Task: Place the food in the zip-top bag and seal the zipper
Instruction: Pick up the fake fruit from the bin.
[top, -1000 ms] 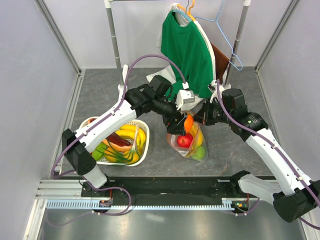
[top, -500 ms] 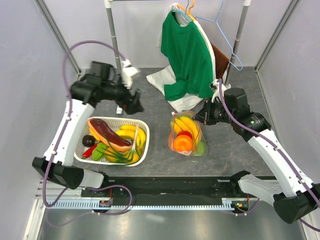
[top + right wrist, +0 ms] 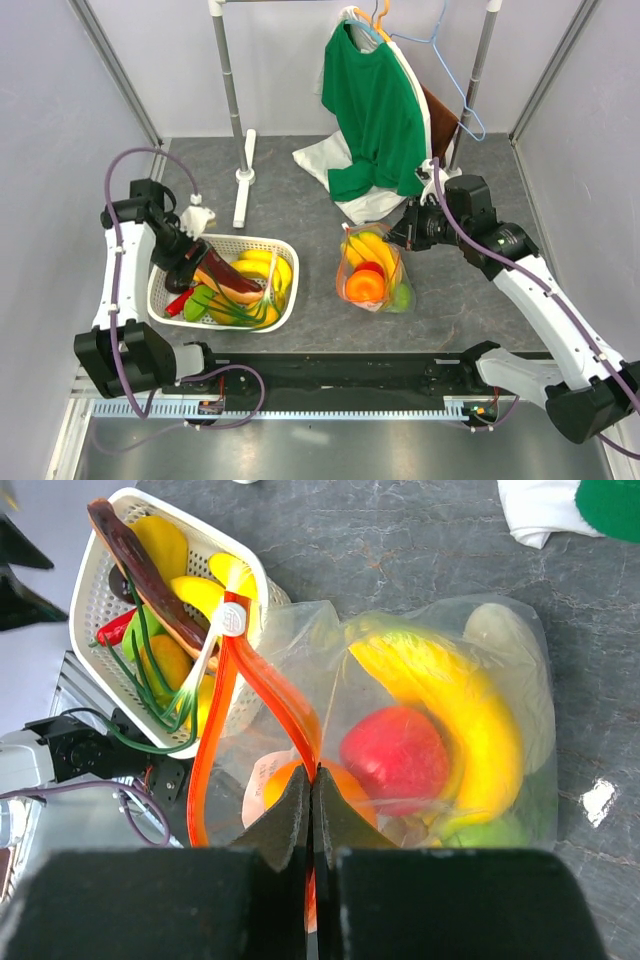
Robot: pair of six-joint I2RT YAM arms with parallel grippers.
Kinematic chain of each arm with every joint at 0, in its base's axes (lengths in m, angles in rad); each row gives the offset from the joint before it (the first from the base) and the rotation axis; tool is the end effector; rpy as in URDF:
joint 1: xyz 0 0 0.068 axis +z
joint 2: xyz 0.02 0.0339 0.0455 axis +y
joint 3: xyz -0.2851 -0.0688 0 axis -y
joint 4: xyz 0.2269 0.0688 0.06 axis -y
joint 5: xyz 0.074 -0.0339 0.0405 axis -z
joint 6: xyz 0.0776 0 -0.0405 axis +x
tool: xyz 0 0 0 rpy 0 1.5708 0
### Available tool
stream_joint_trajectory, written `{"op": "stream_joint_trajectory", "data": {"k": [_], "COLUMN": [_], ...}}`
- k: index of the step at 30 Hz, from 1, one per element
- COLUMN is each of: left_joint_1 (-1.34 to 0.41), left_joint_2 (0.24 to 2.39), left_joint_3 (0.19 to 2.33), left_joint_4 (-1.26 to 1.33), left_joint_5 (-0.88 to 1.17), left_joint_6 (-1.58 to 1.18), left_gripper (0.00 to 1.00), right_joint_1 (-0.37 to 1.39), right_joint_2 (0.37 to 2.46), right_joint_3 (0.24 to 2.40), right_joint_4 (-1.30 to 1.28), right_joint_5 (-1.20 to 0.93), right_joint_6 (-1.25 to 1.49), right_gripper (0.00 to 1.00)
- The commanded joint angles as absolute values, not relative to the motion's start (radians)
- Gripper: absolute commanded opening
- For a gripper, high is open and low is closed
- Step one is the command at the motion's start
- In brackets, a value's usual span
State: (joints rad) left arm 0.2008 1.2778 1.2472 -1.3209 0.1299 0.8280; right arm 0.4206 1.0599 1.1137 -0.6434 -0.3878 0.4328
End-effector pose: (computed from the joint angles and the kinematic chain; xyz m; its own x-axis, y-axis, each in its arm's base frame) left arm 0.1971 0.0299 0.2921 -0.7722 0.5882 -0.2403 0.5894 0.8044 0.0747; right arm 0.1936 0.1187 0.3532 -0.7396 0.0945 -0.6663 -0.3907 0.7459 0.5395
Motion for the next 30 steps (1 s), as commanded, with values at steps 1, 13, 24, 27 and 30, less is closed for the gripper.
{"op": "stream_joint_trajectory", "data": {"k": [1, 13, 24, 27, 30], "left_joint_1": [0.210, 0.210, 0.212, 0.213, 0.218], "left_joint_2": [1.235, 1.247, 1.298, 1.319, 1.336], "left_joint_3": [1.137, 1.029, 0.963, 0.960, 0.956], "left_joint_4": [-1.369, -1.201, -1.085, -1.085, -1.081], "left_joint_5": [-0.046, 0.018, 0.003, 0.003, 0.008], "left_joint_6": [1.041, 1.438, 1.620, 1.664, 1.712], "left_gripper": [0.79, 0.81, 0.82, 0.81, 0.81], "right_joint_1": [0.417, 0.417, 0.419, 0.417, 0.417], "right_joint_2": [1.084, 1.147, 1.160, 1.157, 1.154], "right_joint_3": [1.169, 1.247, 1.264, 1.264, 1.264], "right_joint_4": [-0.611, -0.655, -0.676, -0.680, -0.683], "right_joint_5": [-0.405, -0.370, -0.365, -0.365, -0.356], "right_joint_6": [0.426, 0.364, 0.351, 0.350, 0.351], "right_gripper": [0.00, 0.00, 0.00, 0.00, 0.00]}}
